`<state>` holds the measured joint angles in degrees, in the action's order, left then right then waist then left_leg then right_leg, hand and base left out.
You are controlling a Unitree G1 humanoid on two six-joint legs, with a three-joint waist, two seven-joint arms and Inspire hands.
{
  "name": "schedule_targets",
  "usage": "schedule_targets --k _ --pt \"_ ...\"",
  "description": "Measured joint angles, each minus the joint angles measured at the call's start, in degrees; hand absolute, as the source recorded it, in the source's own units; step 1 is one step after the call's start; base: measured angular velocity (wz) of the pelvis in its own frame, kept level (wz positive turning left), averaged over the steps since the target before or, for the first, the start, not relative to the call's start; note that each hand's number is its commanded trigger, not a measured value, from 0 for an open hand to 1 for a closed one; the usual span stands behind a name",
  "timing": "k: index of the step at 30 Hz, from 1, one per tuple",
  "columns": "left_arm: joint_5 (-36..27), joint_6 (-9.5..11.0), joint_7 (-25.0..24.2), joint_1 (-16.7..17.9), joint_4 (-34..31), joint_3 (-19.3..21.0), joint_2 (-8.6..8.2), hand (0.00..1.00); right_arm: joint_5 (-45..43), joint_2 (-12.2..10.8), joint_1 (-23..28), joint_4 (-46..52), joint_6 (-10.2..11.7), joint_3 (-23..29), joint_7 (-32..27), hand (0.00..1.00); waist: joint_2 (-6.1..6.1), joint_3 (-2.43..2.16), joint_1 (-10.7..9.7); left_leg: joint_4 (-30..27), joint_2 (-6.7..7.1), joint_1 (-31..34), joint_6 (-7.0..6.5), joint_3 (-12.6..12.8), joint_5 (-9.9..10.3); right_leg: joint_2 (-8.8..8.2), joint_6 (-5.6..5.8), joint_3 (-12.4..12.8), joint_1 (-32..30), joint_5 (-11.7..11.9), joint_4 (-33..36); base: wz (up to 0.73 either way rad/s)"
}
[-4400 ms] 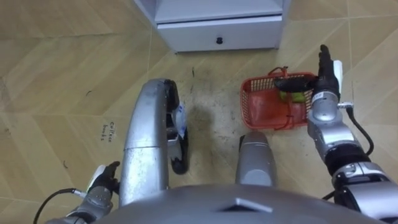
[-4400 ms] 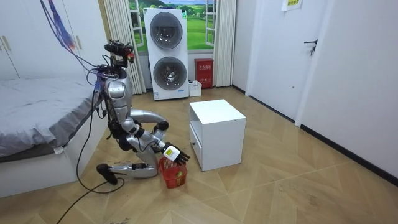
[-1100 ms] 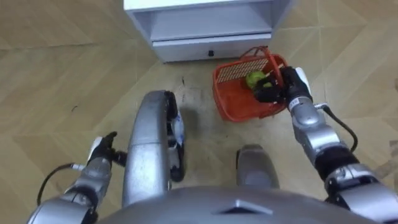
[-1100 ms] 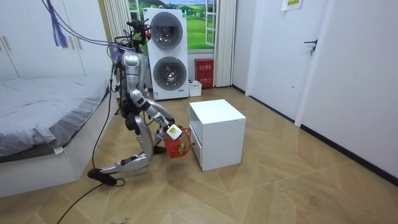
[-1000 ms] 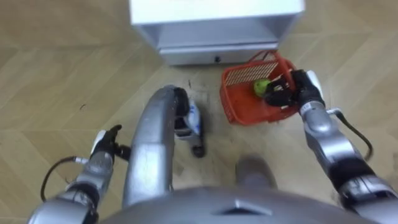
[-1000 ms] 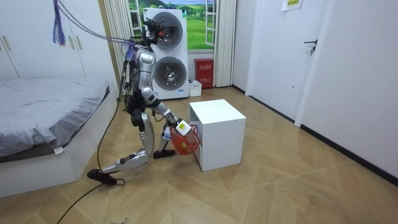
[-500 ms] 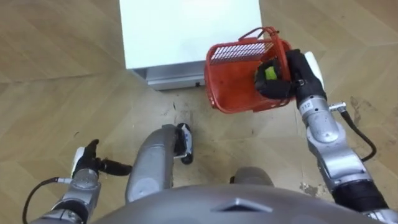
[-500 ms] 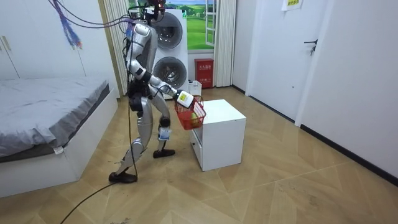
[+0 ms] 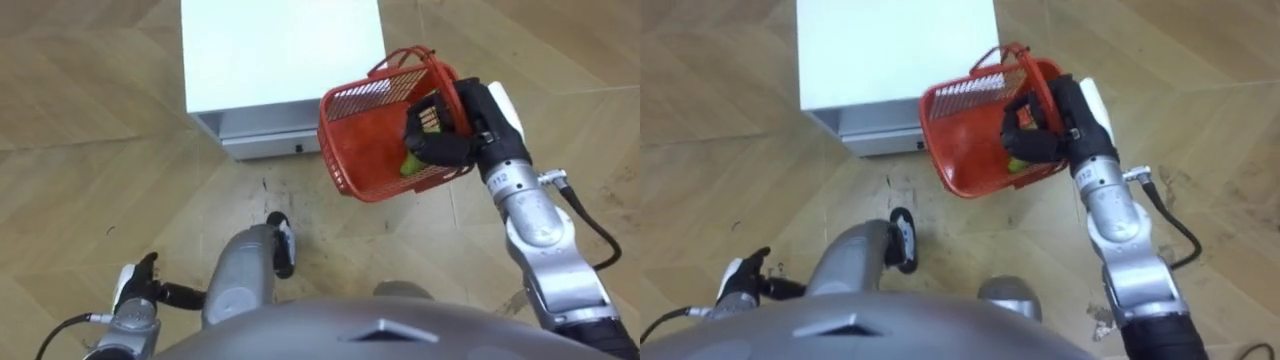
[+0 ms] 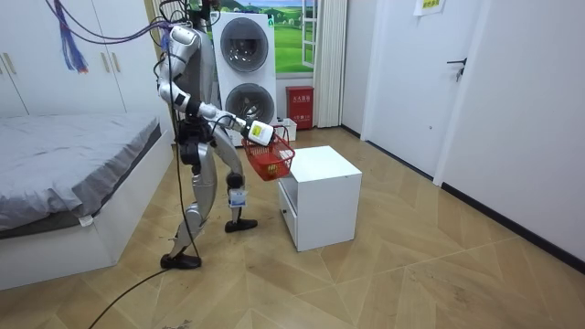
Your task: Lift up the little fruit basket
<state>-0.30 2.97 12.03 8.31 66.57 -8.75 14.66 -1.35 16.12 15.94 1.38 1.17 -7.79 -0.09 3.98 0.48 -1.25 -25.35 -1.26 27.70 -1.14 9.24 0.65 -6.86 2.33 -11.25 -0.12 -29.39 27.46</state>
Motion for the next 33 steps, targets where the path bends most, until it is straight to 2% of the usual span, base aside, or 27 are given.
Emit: schedule_targets --k 5,7,9,13,16,19,20,21,22,23,24,25,27,28,29,30,31,33 --pt "0.0 -0.1 -0.5 1.5 0.2 0.6 -0.05 0.00 -0.1 0.0 -0.1 1.8 0.0 0.3 1.4 1.00 0.09 -0.01 0.0 2.2 -0.53 -2.1 0.59 -0.2 -1.7 0.31 -0.21 -0.1 1.0 0.1 0.1 -0.01" --pt "0.0 -0.1 -0.6 1.7 0.5 0.8 -0.11 0.00 -0.2 0.0 -0.1 1.9 0.0 0.3 2.2 1.00 0.29 -0.13 0.0 2.2 -0.62 -2.7 0.63 -0.2 -1.7 0.45 -0.21 0.0 1.6 0.1 0.1 0.00" --pt "0.6 -0.1 -1.6 1.8 0.8 1.3 -0.19 0.00 0.0 0.0 -0.2 2.2 0.0 0.3 2.9 1.00 0.60 0.03 0.3 2.3 -0.58 -3.2 0.70 -0.2 -1.7 0.43 -0.21 0.1 2.1 0.1 0.0 0.00" --pt "4.0 -0.4 -2.0 2.4 0.8 2.0 -0.43 0.00 0.6 0.1 -0.2 5.3 0.0 0.7 4.0 1.00 0.95 -0.03 1.5 2.1 -0.53 -3.2 0.60 0.5 -1.2 0.08 -0.20 0.5 2.5 0.1 -1.5 -0.07" --pt "4.9 -0.5 -2.5 2.0 0.6 2.1 -0.39 0.00 0.7 -0.3 -1.2 6.3 0.0 0.7 4.0 1.00 1.55 -0.23 1.9 1.3 0.35 -3.3 0.09 1.3 0.3 -1.01 -0.15 1.1 3.4 0.1 -2.6 -0.03" --pt "4.4 -0.5 -2.7 1.7 0.7 2.0 -0.41 0.00 -0.5 -0.2 -2.2 6.6 0.0 0.8 4.0 1.00 1.54 -0.22 3.1 -1.5 1.63 -3.3 -0.82 2.2 3.4 -2.91 -0.01 1.4 4.7 0.0 -2.5 -0.04" --pt "4.5 -0.6 -2.7 1.1 0.8 2.1 -0.44 0.00 -0.9 -0.2 -2.7 6.5 0.0 0.7 4.0 1.00 1.33 -0.06 3.2 -3.4 1.94 -3.3 -1.23 2.5 5.5 -3.52 0.00 1.6 4.9 0.1 -0.5 0.00" --pt "4.5 -0.6 -2.7 0.9 0.7 2.4 -0.44 0.00 -1.0 -0.2 -3.0 6.5 0.0 0.5 4.0 1.00 1.20 0.02 3.3 -4.1 2.07 -3.3 -1.56 2.6 6.5 -4.01 0.05 1.6 4.7 0.2 1.4 0.10" --pt "4.7 -0.6 -2.7 0.5 0.6 3.1 -0.44 0.00 -1.1 -0.2 -3.7 6.5 0.0 0.4 4.0 1.00 1.01 0.13 3.2 -5.8 2.62 -3.4 -2.09 2.6 8.1 -5.25 0.20 1.8 3.4 0.7 6.4 0.18" --pt "5.0 -0.7 -2.6 -0.2 0.2 3.9 -0.44 0.00 -0.8 -0.1 -4.4 6.5 0.1 0.5 3.9 1.00 1.19 0.15 3.1 -6.7 3.67 -3.8 -2.88 2.9 9.5 -6.95 0.24 2.4 1.0 2.2 12.1 0.20" --pt "4.9 -0.9 -2.5 -0.8 -0.4 4.4 -0.43 0.00 -0.8 -0.1 -4.9 6.5 0.1 0.6 3.7 1.00 1.33 0.15 3.2 -6.8 4.59 -4.7 -3.63 3.3 10.6 -7.88 0.12 3.3 -1.0 5.3 17.8 0.17" --pt "4.9 -1.1 -2.5 -1.2 -0.5 4.5 -0.42 0.00 -0.9 -0.2 -5.2 6.5 0.1 0.6 3.5 1.00 1.13 0.07 3.2 -6.8 4.96 -5.3 -4.06 3.3 11.2 -8.33 0.50 3.4 -1.8 7.3 20.2 0.24" --pt "4.9 -1.5 -2.1 -2.2 -1.6 4.6 -0.35 0.00 -2.2 -0.8 -5.5 6.5 0.7 0.6 2.7 1.00 0.79 0.17 3.2 -5.3 5.94 -8.2 -5.41 3.0 12.5 -9.32 0.83 4.2 -4.7 17.7 27.3 0.26" --pt "4.9 -1.6 -2.0 -2.5 -1.9 4.6 -0.38 0.00 -2.7 -0.9 -5.5 6.5 0.8 0.6 2.7 1.00 0.65 0.22 3.3 -4.4 6.15 -9.2 -5.63 2.7 12.6 -9.19 0.83 4.9 -5.2 20.2 28.4 0.03" --pt "4.8 -1.7 -1.9 -2.7 -2.7 4.6 -0.44 0.00 -3.7 -1.1 -5.8 6.5 0.8 0.6 2.7 1.00 0.41 0.28 3.7 -2.5 6.21 -11.4 -5.89 2.3 12.8 -8.93 1.32 5.9 -6.3 21.1 30.4 -0.06" --pt "4.2 -1.7 -1.6 -3.3 -2.8 4.5 -0.47 0.00 -3.9 -1.1 -6.3 6.5 0.8 0.5 2.7 1.00 0.02 0.40 3.9 -0.8 6.13 -13.0 -5.94 1.9 12.8 -8.40 1.82 6.0 -8.3 19.4 31.8 -0.05" --pt "4.2 -1.7 -1.5 -3.7 -2.6 4.5 -0.46 0.00 -3.9 -1.1 -6.5 6.5 0.8 0.5 2.7 1.00 -0.16 0.46 3.9 0.1 6.11 -13.8 -5.95 1.6 12.8 -8.04 1.79 6.0 -9.4 18.6 32.3 0.03" --pt "3.4 -1.6 -1.5 -4.5 -2.5 4.0 -0.54 0.00 -3.5 -1.2 -6.6 6.5 0.6 0.3 2.7 1.00 -0.98 0.54 3.9 2.5 5.51 -16.2 -5.98 0.4 12.8 -6.49 1.91 5.2 -13.1 15.1 29.5 0.14"
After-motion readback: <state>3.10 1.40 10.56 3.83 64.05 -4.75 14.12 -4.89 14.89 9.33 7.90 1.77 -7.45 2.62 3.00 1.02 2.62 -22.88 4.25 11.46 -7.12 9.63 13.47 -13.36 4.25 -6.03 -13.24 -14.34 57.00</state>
